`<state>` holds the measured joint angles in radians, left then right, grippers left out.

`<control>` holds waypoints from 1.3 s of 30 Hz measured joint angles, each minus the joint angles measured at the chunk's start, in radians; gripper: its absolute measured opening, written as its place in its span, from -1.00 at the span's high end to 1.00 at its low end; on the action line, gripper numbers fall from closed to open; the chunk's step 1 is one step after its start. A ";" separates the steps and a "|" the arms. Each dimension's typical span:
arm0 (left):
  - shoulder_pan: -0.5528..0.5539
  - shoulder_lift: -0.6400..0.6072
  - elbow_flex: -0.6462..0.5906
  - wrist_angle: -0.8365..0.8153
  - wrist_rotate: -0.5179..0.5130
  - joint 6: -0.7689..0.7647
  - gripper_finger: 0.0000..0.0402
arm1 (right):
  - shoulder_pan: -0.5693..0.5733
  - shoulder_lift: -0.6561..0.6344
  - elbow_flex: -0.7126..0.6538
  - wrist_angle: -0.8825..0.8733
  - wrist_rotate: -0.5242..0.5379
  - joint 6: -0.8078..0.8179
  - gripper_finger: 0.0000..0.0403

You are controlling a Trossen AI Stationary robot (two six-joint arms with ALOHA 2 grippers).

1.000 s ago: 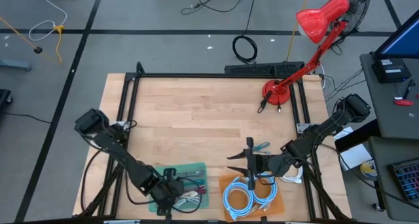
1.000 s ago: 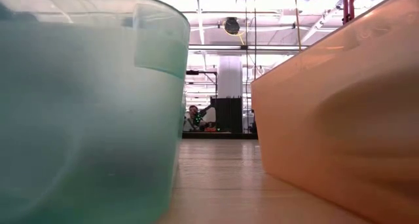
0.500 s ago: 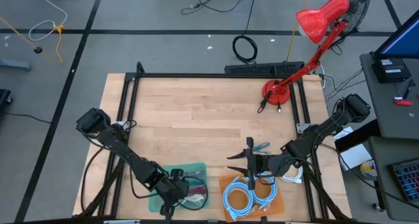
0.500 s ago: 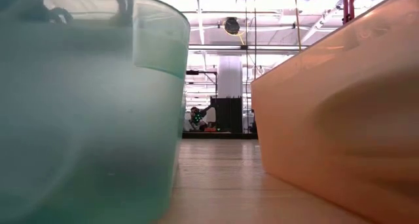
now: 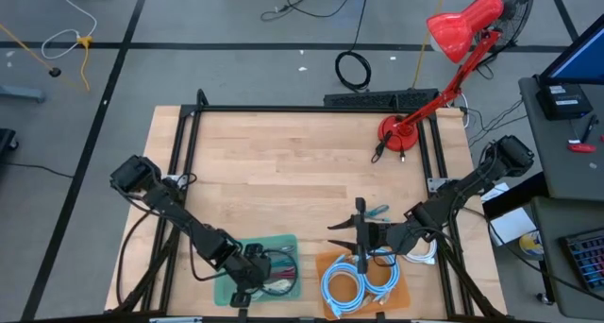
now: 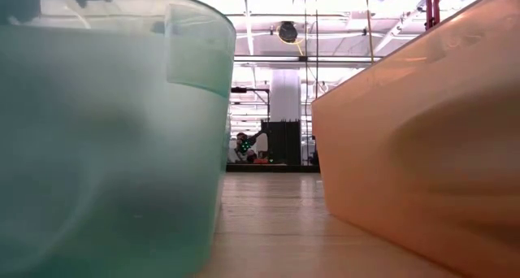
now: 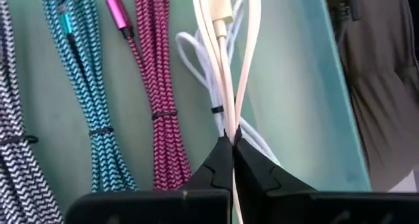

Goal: Pick & Place USB Port
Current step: Put the light brown charger cable into the green bin

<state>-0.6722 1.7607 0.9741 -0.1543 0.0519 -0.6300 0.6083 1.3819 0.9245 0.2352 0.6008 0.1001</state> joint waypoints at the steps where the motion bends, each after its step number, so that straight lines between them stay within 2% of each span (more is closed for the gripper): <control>1: 0.003 0.000 -0.002 0.001 0.000 -0.001 1.00 | 0.000 0.000 0.000 0.000 0.000 0.000 0.36; 7: 0.022 0.000 -0.019 0.080 0.023 0.017 1.00 | 0.000 0.000 -0.001 0.000 0.000 0.000 0.36; 18: 0.027 0.000 -0.019 0.078 0.024 -0.001 0.92 | 0.000 0.000 -0.001 0.000 0.000 0.000 0.36; 23: 0.020 0.000 -0.019 0.077 0.023 -0.037 0.72 | 0.000 0.000 -0.001 0.000 0.000 0.000 0.36; 29: 0.020 0.000 -0.019 0.077 -0.050 -0.031 0.35 | 0.000 0.000 -0.001 0.000 0.000 0.000 0.36; 32: 0.023 0.000 -0.019 0.077 -0.076 -0.021 0.22 | 0.000 0.000 -0.002 0.000 0.000 0.000 0.36; 36: 0.029 0.000 -0.019 0.083 -0.096 0.004 0.17 | 0.000 0.000 -0.002 0.000 0.000 0.001 0.36; 39: 0.036 0.000 -0.019 0.107 -0.102 0.029 0.25 | 0.000 0.000 -0.002 0.000 0.000 0.000 0.36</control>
<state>-0.6361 1.7607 0.9554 -0.0475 -0.0503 -0.6009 0.6083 1.3819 0.9230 0.2348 0.6010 0.1005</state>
